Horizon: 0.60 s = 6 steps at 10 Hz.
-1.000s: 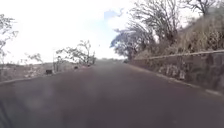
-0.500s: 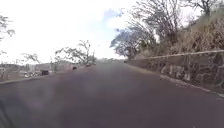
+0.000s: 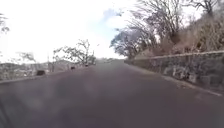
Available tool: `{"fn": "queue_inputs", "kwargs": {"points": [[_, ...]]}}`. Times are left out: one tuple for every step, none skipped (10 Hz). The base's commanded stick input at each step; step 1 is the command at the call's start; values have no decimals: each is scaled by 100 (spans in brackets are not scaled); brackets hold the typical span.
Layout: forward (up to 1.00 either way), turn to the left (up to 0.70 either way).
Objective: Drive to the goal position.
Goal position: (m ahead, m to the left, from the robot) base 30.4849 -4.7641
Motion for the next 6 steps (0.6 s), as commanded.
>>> {"fn": "queue_inputs", "kwargs": {"points": [[70,0],[70,0],[70,0],[70,0],[70,0],[70,0]]}}
